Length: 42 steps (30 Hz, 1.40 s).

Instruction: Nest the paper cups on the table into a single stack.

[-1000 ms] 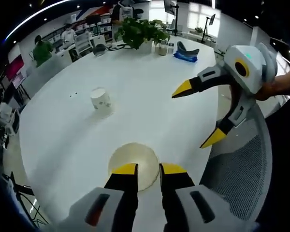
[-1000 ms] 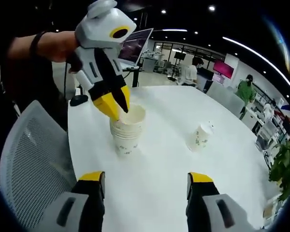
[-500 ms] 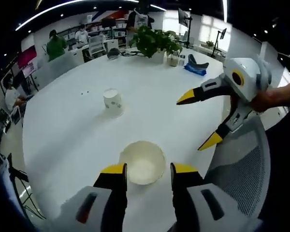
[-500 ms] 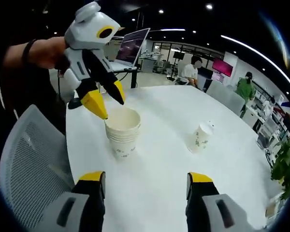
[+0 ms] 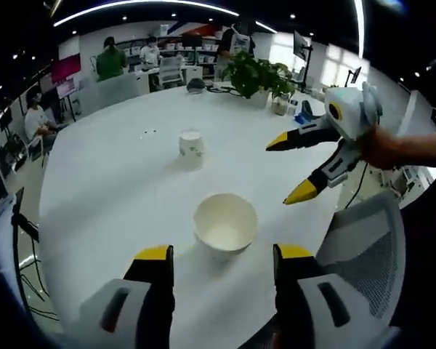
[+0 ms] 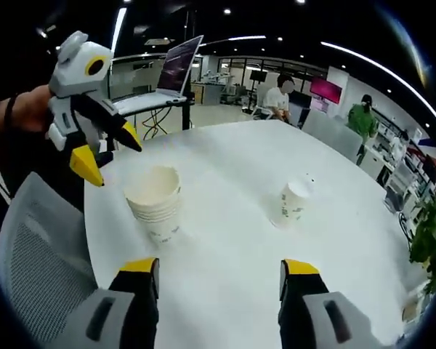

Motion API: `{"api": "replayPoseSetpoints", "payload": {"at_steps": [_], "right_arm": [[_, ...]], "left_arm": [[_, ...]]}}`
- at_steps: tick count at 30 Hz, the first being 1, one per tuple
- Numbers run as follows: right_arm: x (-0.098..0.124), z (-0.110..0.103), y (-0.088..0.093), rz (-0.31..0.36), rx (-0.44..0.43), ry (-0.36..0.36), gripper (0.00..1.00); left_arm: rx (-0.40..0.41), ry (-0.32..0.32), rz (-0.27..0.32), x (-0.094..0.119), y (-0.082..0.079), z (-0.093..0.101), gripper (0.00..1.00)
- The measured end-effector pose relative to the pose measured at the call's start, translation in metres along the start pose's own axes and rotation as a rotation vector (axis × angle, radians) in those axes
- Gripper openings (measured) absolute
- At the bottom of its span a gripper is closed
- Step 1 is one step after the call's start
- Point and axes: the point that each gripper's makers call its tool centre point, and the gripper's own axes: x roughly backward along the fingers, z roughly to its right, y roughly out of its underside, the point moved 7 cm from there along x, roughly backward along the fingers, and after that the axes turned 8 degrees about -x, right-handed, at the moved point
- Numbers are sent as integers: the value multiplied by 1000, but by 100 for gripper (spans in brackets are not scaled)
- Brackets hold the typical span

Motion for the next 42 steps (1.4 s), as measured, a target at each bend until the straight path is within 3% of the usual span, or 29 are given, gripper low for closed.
{"api": "replayPoseSetpoints", "payload": {"at_steps": [9, 21, 29, 42], "right_arm": [[-13, 25, -13, 7, -51, 26, 67], [-42, 53, -42, 21, -70, 32, 67], [-54, 70, -60, 24, -88, 37, 67], [-96, 109, -76, -11, -176, 67, 67]], "left_arm": [[49, -37, 6, 8, 13, -1, 57], [87, -90, 21, 16, 20, -14, 62], [106, -101, 38, 19, 21, -11, 62], [145, -111, 42, 22, 32, -11, 61]]}}
